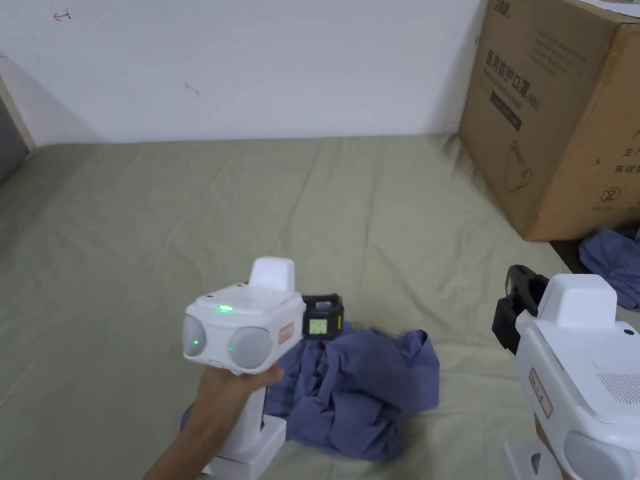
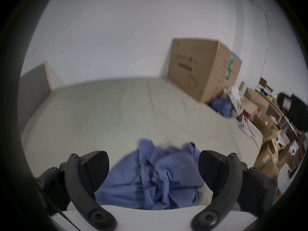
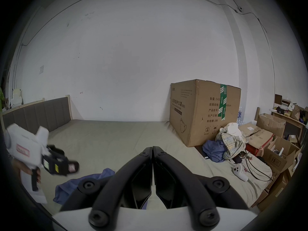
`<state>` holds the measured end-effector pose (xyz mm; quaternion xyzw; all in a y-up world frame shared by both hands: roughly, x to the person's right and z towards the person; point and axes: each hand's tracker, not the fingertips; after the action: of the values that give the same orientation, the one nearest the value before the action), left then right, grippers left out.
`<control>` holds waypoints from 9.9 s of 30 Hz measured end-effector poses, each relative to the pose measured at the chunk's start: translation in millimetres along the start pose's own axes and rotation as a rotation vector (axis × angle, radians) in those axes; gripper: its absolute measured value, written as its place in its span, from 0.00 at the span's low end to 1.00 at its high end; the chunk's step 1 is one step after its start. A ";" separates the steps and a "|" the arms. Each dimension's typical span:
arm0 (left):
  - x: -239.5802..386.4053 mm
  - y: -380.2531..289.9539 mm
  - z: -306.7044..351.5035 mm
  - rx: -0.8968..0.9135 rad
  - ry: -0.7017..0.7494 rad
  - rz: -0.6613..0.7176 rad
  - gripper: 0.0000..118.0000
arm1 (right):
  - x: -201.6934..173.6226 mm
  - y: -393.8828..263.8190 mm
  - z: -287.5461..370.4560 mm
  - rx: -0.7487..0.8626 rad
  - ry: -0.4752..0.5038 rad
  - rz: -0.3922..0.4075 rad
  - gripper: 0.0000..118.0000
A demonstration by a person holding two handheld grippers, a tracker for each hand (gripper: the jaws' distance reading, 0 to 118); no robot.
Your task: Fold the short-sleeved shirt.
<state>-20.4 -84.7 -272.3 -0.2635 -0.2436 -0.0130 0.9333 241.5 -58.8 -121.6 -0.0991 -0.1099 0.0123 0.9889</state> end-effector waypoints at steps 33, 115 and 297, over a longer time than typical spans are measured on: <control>-89.2 -50.7 46.3 -0.015 0.234 0.121 0.00 | -17.6 9.0 2.3 0.034 0.045 0.005 0.00; -176.6 147.2 29.8 0.112 0.176 0.256 0.03 | 42.8 157.8 -199.9 -0.179 0.118 0.041 0.02; -205.4 60.9 -101.4 -0.189 0.202 0.184 0.02 | 64.0 -39.7 -284.3 -0.504 0.018 0.066 0.01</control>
<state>-146.7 -104.2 -472.0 -0.3688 -0.1210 0.0231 0.9213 366.6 -149.7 -371.8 -0.3462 -0.0973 0.0157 0.9330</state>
